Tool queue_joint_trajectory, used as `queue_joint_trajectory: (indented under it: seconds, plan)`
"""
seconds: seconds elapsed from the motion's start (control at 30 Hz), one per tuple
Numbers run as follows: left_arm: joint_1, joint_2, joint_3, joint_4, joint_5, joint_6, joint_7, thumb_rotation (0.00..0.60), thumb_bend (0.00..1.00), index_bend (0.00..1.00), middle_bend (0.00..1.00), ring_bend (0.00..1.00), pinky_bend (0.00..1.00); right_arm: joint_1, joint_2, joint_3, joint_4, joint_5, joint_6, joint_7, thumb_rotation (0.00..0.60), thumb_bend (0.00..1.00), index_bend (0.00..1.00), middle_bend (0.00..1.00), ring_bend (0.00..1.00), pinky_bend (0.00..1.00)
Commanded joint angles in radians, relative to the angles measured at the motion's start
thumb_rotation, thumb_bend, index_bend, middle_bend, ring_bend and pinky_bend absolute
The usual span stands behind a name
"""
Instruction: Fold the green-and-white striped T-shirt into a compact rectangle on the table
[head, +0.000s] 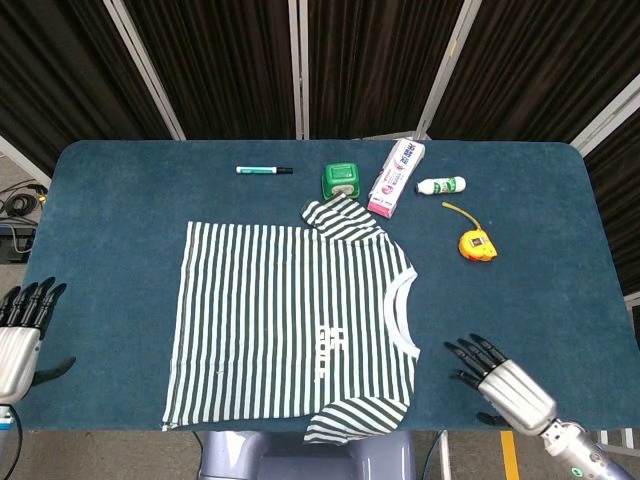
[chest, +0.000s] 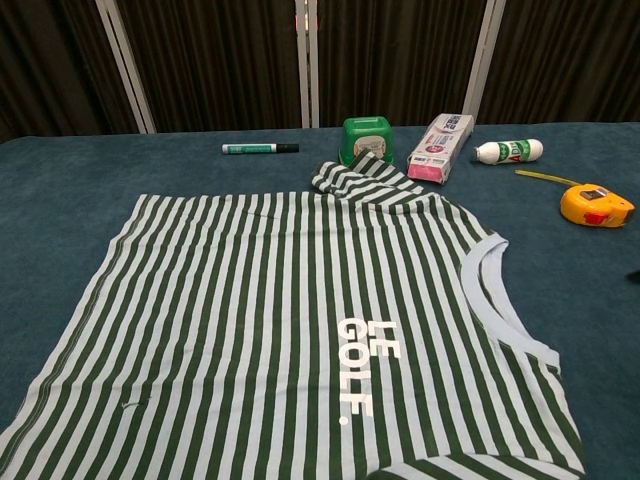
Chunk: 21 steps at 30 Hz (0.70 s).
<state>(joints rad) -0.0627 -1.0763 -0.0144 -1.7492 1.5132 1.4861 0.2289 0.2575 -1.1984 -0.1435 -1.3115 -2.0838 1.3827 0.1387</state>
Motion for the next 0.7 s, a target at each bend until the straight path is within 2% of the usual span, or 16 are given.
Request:
queue_joint_trajectory:
  seconds: [0.03,0.23,0.47,0.7]
  plan:
    - [-0.001,-0.007,-0.003,0.005,-0.009,-0.003,0.01,0.6,0.0,0.0,0.0,0.0,0.0,0.078,-0.117,-0.026,0.116,-0.083,-0.024,-0.012,0.6,0.02,0.38,0.05,0.0,0.0]
    - [-0.004,-0.011,-0.006,0.011,-0.022,-0.011,0.011,0.6,0.0,0.0,0.0,0.0,0.0,0.116,-0.196,-0.034,0.195,-0.099,-0.019,-0.035,0.6,0.09,0.42,0.07,0.0,0.0]
    - [-0.007,-0.011,-0.005,0.011,-0.024,-0.015,0.01,0.6,0.0,0.0,0.0,0.0,0.0,0.14,-0.253,-0.049,0.255,-0.096,-0.024,-0.089,0.6,0.11,0.43,0.07,0.0,0.0]
    - [-0.009,-0.009,-0.007,0.011,-0.029,-0.018,0.007,0.6,0.0,0.0,0.0,0.0,0.0,0.15,-0.275,-0.061,0.267,-0.082,-0.025,-0.101,0.6,0.12,0.43,0.07,0.0,0.0]
